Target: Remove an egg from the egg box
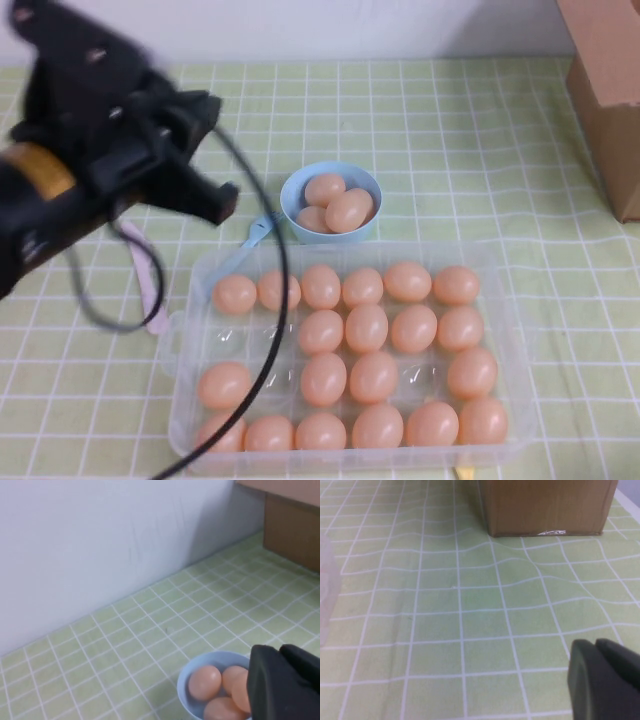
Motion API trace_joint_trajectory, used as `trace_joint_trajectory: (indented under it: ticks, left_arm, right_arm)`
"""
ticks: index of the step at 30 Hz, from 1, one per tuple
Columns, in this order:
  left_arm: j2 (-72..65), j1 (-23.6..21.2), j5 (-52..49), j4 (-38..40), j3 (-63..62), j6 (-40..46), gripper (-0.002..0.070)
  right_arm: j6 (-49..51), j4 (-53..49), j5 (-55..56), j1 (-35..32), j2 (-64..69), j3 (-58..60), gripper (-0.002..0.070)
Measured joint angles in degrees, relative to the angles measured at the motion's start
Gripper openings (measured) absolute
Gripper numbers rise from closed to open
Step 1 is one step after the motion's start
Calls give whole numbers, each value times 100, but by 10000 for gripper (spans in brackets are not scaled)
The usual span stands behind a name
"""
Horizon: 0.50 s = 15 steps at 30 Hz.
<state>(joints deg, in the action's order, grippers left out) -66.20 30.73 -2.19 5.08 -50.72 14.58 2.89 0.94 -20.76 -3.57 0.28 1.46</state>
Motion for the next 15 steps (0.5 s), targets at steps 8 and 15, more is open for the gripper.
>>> trace_joint_trajectory:
  ticks: [8,15]
  left_arm:
    - [1077,-8,-707,96,1042,-727,0]
    - [1378,-34,-1502,135,1111,-972,-1]
  right_arm:
    - [0,0,0,0,0,0,-18]
    - [0,0,-3,0,0,0,-18]
